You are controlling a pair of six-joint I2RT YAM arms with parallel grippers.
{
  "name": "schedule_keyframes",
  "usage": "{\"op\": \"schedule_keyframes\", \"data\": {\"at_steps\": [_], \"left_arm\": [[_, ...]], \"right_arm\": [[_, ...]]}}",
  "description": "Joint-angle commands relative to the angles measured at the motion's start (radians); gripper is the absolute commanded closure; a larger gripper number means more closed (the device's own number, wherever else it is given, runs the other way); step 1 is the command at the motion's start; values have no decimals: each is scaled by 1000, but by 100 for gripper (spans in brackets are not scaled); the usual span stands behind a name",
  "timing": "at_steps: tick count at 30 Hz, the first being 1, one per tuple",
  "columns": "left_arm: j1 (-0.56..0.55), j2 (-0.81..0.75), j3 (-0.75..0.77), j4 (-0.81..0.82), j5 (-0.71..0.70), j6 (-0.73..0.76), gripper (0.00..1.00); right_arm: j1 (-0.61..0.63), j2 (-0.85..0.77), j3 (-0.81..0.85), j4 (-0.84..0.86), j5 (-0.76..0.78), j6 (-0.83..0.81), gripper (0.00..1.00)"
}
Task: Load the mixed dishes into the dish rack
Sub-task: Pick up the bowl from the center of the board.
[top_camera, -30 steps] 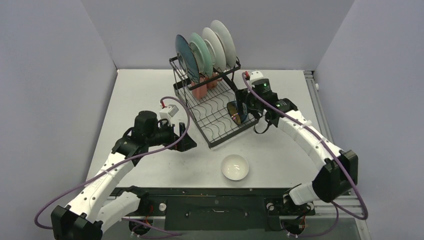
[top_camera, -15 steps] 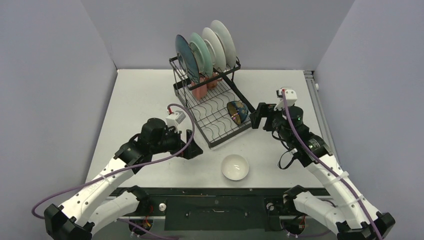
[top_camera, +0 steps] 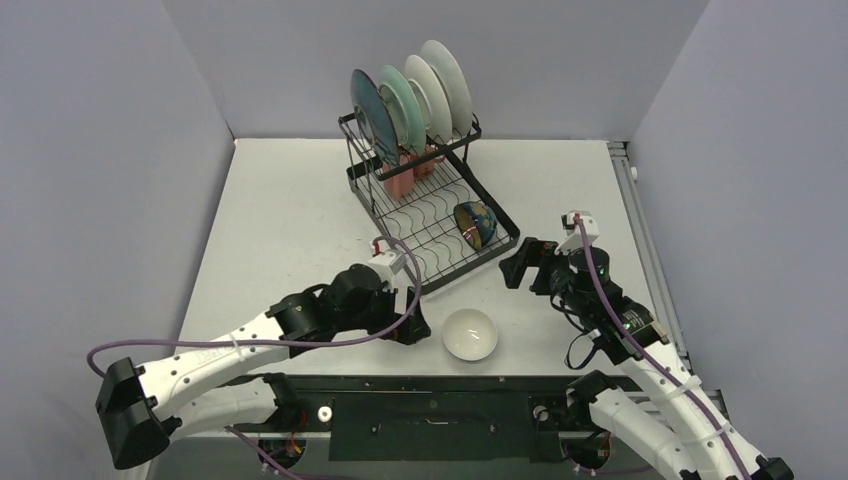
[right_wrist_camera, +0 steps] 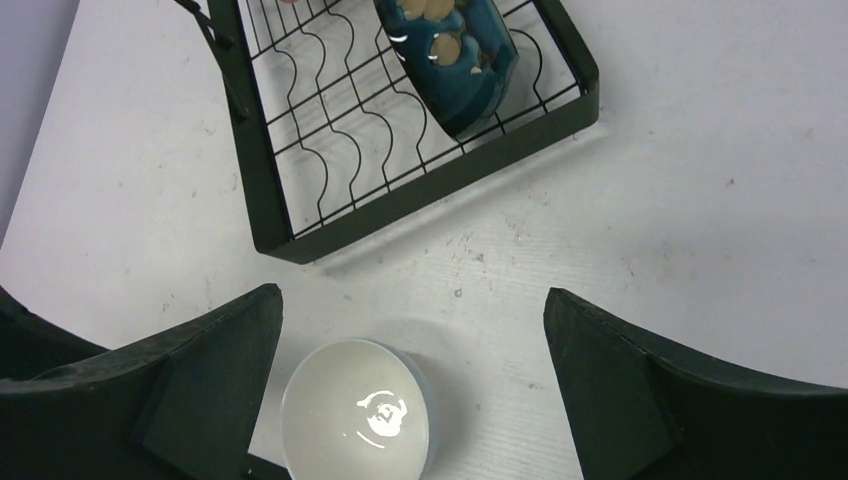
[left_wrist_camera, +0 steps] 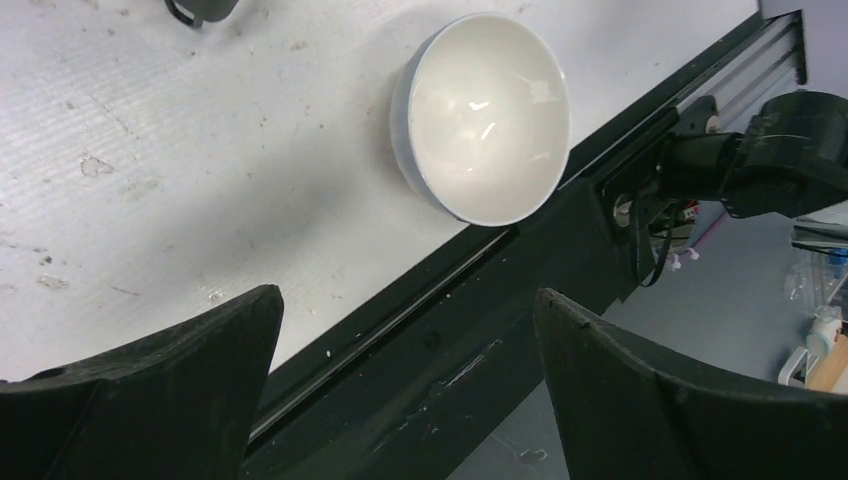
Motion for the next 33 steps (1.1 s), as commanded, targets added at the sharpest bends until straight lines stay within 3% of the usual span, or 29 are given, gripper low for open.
{"op": "schedule_keyframes", "data": {"at_steps": [1, 16, 22, 27, 33], "left_arm": [[-43, 77, -2, 97, -90, -89, 6], [-97, 382, 88, 230, -91, -145, 6], [-102, 499, 114, 267, -76, -168, 10], [-102, 556, 139, 266, -72, -170, 26], [-102, 596, 153, 272, -47, -170, 56]], "right_arm": [[1, -62, -46, -20, -21, 48, 2], [-5, -127, -148, -77, -62, 80, 1], [-7, -172, -177, -74, -49, 88, 2], [-8, -181, -184, -86, -31, 140, 6], [-9, -182, -186, -100, -9, 156, 8]]}}
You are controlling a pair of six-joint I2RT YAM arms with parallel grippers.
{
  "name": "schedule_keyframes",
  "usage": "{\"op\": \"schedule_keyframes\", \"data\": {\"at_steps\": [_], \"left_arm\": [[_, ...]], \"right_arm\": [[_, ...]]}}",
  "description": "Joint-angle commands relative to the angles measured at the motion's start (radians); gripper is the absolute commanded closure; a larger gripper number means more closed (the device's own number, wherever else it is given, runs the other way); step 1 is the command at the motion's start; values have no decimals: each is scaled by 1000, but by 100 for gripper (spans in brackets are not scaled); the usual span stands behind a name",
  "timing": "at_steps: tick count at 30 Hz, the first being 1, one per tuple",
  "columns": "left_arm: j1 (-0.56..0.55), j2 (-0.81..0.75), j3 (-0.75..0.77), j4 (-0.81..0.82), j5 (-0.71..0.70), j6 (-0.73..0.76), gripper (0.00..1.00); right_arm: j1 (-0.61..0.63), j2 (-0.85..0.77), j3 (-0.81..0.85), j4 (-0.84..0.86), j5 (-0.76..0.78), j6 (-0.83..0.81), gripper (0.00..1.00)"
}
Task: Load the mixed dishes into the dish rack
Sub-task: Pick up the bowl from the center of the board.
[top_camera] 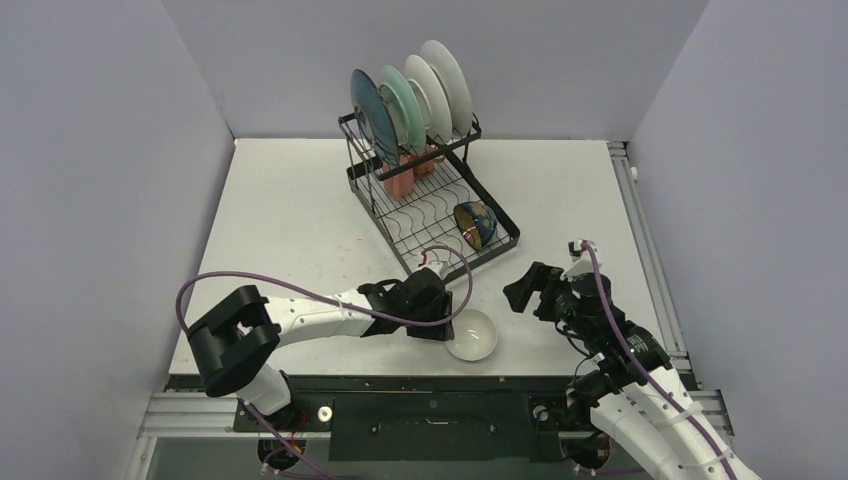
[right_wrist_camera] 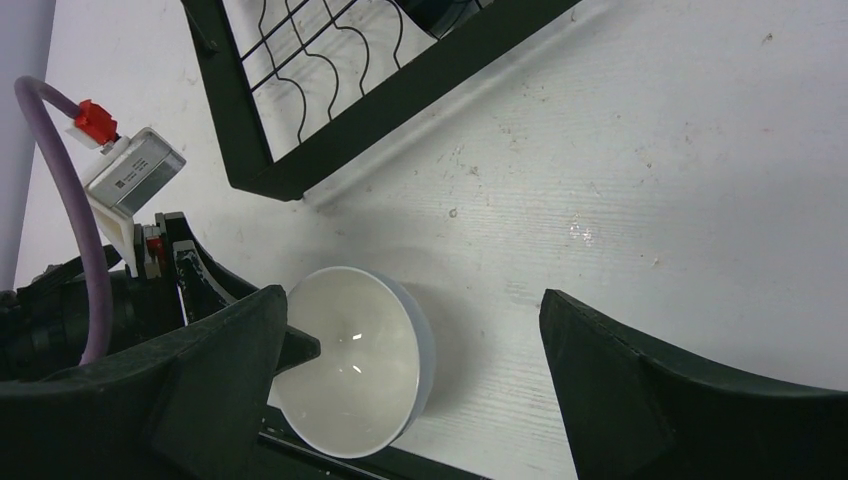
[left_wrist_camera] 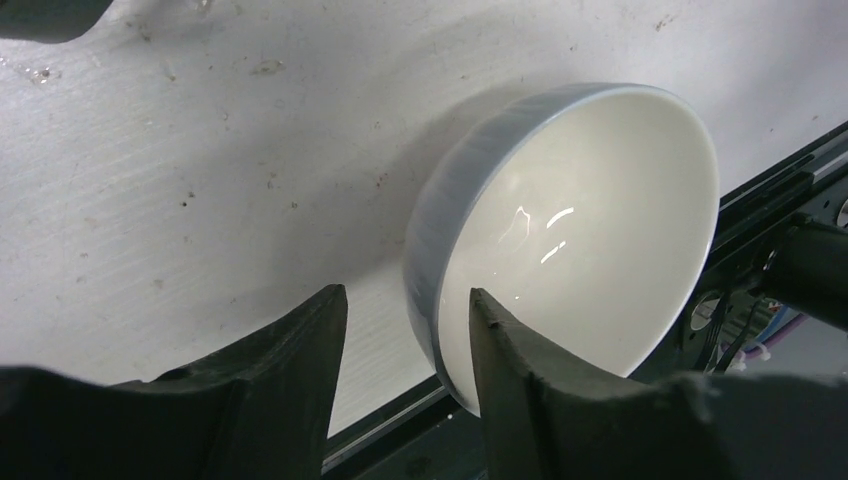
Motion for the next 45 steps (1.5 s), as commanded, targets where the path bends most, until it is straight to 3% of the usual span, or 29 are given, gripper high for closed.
{"op": "schedule_keyframes", "data": {"at_steps": [1, 5, 8, 10, 20, 30, 38, 45], "left_arm": [[-5, 14, 45, 52, 29, 0, 62], [-5, 10, 33, 61, 41, -1, 75], [-3, 3, 20, 78, 53, 1, 94], [0, -5, 11, 84, 60, 2, 100], [46, -155, -89, 151, 129, 2, 100], [144, -358, -164, 139, 169, -1, 100], [232, -479, -205, 118, 195, 5, 100], [279, -547, -234, 104, 207, 7, 100]], "right_arm": [[-8, -5, -13, -1, 40, 29, 8], [-8, -1, -17, 1, 42, 33, 9], [-8, 1, -17, 12, 32, 42, 9], [-8, -1, -17, 22, 21, 50, 9], [-10, -8, -24, 57, -28, 105, 8], [12, 27, -79, 259, -266, 212, 7], [193, 122, -88, 422, -226, 324, 7], [270, 179, -114, 591, -224, 416, 8]]}}
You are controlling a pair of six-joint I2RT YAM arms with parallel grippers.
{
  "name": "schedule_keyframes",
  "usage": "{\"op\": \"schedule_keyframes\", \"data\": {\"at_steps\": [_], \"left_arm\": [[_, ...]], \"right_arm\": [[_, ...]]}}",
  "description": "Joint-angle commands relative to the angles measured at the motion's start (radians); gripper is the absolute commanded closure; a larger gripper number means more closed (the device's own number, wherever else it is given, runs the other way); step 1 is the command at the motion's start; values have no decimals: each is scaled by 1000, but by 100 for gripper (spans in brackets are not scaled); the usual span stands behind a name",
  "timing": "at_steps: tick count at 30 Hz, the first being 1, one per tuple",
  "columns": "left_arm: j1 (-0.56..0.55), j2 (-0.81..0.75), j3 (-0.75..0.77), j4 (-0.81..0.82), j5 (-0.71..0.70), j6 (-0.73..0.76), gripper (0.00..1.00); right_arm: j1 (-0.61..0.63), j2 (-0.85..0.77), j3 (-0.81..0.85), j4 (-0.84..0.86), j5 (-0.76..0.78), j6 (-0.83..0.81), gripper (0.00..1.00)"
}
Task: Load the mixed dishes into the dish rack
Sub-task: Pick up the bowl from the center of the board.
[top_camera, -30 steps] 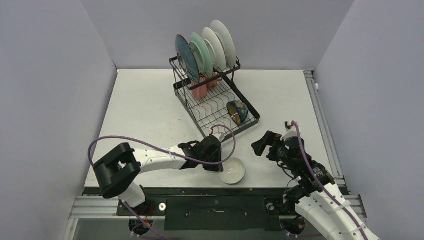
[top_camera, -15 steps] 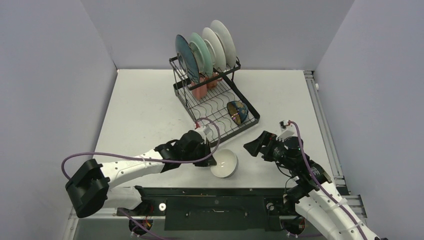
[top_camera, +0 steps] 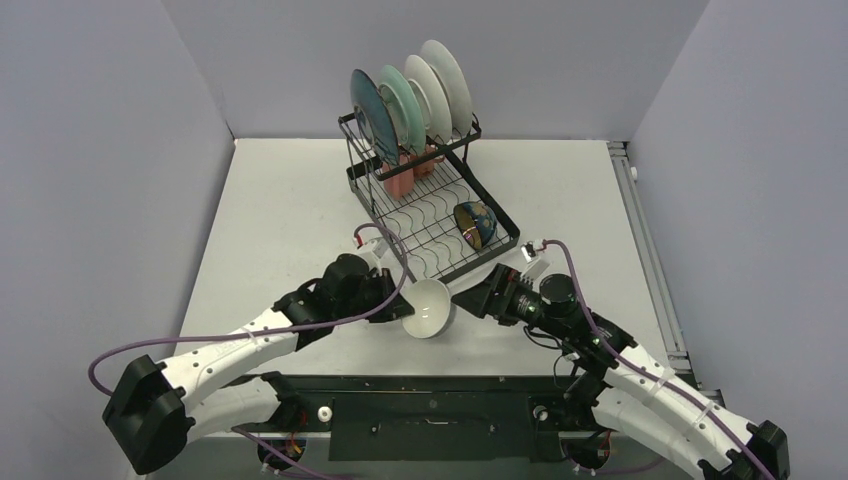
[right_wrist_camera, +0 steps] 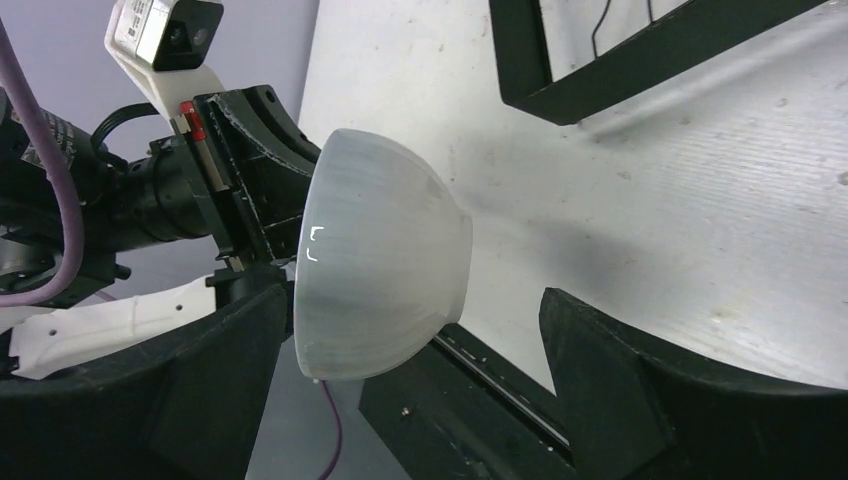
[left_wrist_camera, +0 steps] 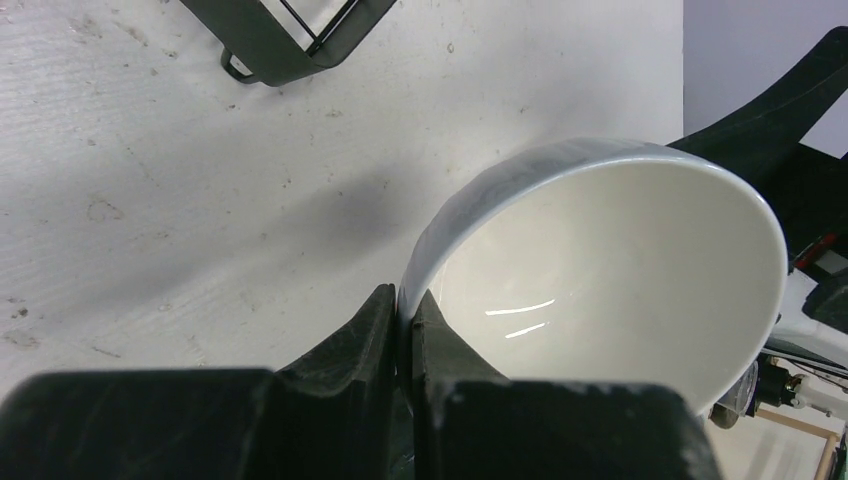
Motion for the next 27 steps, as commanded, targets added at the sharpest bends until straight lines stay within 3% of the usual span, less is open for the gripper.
{"op": "schedule_keyframes", "data": {"at_steps": [1, 10, 27], "left_arm": [[26, -63, -3, 59, 43, 3, 100], [49, -101, -18, 58, 63, 1, 100], [70, -156, -20, 53, 89, -8, 100]], "right_arm": [[58, 40, -6, 183, 17, 69, 8], [160, 98, 3, 256, 76, 107, 8], [226, 162, -27, 339, 137, 182, 13]]}}
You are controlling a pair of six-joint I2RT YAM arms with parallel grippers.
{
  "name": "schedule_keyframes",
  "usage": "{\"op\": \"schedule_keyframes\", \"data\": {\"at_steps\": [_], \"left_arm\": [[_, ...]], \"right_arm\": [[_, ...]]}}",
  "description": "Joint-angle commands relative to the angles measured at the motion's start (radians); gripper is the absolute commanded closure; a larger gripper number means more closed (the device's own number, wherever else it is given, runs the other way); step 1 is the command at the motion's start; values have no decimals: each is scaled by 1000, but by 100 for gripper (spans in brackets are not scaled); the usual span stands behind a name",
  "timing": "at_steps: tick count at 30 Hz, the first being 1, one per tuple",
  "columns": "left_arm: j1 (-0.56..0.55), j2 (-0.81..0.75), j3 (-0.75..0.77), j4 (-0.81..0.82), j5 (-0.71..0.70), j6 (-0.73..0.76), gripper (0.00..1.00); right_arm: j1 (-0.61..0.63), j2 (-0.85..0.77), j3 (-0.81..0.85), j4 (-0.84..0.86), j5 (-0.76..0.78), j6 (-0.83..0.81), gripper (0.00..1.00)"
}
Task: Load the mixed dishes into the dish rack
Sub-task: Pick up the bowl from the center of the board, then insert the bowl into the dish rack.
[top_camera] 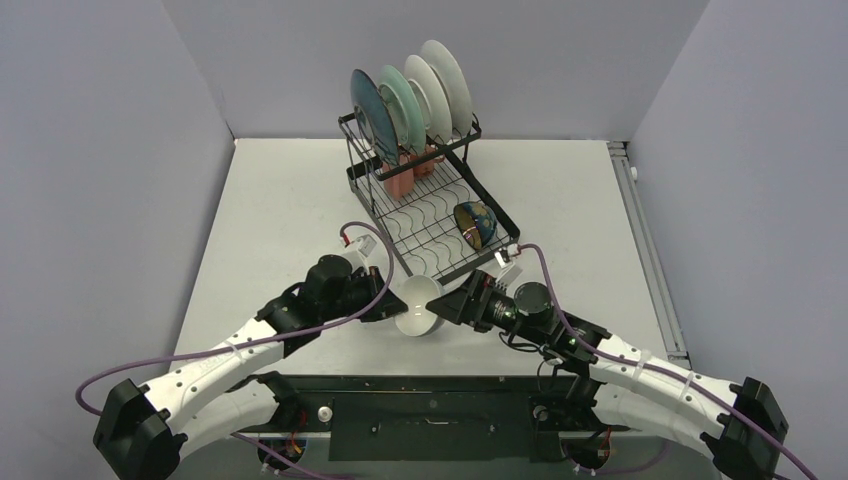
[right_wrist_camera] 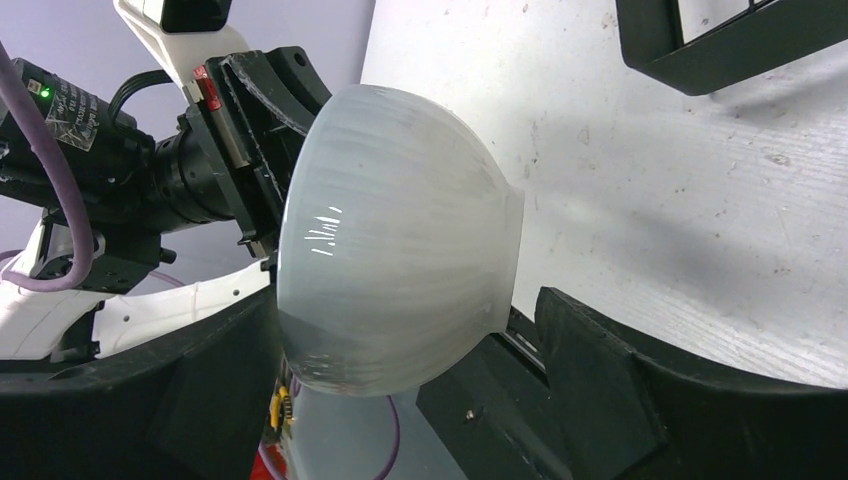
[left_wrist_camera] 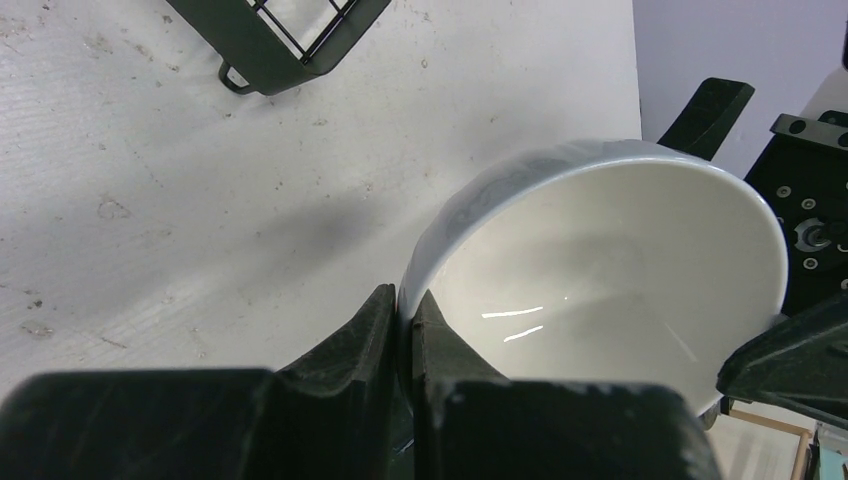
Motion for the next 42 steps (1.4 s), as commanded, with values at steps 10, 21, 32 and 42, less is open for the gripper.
{"op": "schedule_keyframes", "data": {"at_steps": [10, 21, 32, 42], "left_arm": [[7, -35, 3, 91, 53, -29, 100], [7, -21, 1, 101, 64, -33, 100], [15, -10, 10, 80, 57, -22, 64], [50, 4, 44, 43, 53, 6, 52]], "right_arm": [[26, 6, -67, 205, 49, 109, 28], [37, 12, -68, 237, 54, 131, 63], [31, 31, 2, 153, 80, 91, 98], [-71, 82, 80, 112, 9, 27, 100]]}}
